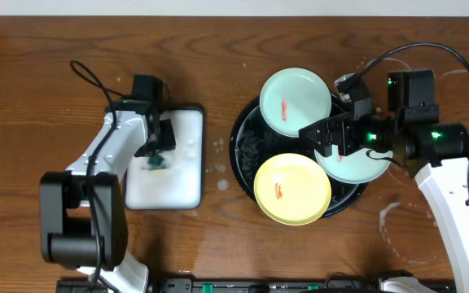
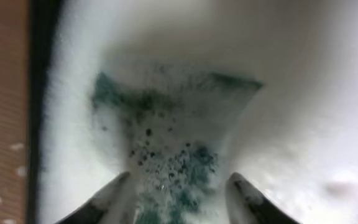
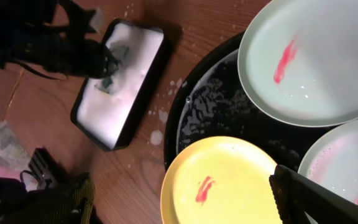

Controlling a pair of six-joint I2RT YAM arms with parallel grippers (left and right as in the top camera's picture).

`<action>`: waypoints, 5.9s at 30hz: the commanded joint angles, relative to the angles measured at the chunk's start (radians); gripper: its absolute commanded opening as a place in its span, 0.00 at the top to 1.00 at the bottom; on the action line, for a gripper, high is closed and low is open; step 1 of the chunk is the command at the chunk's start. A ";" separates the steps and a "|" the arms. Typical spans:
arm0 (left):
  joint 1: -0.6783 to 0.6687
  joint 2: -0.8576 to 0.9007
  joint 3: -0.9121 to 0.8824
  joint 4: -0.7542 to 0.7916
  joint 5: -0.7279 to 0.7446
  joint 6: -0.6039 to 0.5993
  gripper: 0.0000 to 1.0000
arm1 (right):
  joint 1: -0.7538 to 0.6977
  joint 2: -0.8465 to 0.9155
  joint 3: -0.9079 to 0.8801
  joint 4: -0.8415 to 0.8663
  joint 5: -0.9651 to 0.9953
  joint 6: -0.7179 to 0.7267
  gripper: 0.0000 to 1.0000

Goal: Clean dirty plates on tray and stack at the side
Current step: 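Grasp the green sponge in the foam dish with the left gripper, then grip the yellow plate's rim with the right gripper and tilt it, then scrub the yellow plate with the sponge held in the left gripper, then return the sponge to the foam dish with the left gripper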

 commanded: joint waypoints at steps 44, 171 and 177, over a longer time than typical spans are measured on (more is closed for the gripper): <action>-0.002 -0.274 0.104 -0.222 0.225 0.008 0.93 | 0.039 0.130 -0.357 -0.030 0.372 0.222 0.56; -0.457 -0.197 0.184 -0.011 -0.171 -0.294 0.92 | 0.039 0.219 -0.510 0.534 0.430 0.296 0.99; -0.286 -0.281 0.183 -0.264 -0.170 -0.294 0.92 | 0.039 0.219 -0.510 0.544 0.430 0.261 0.99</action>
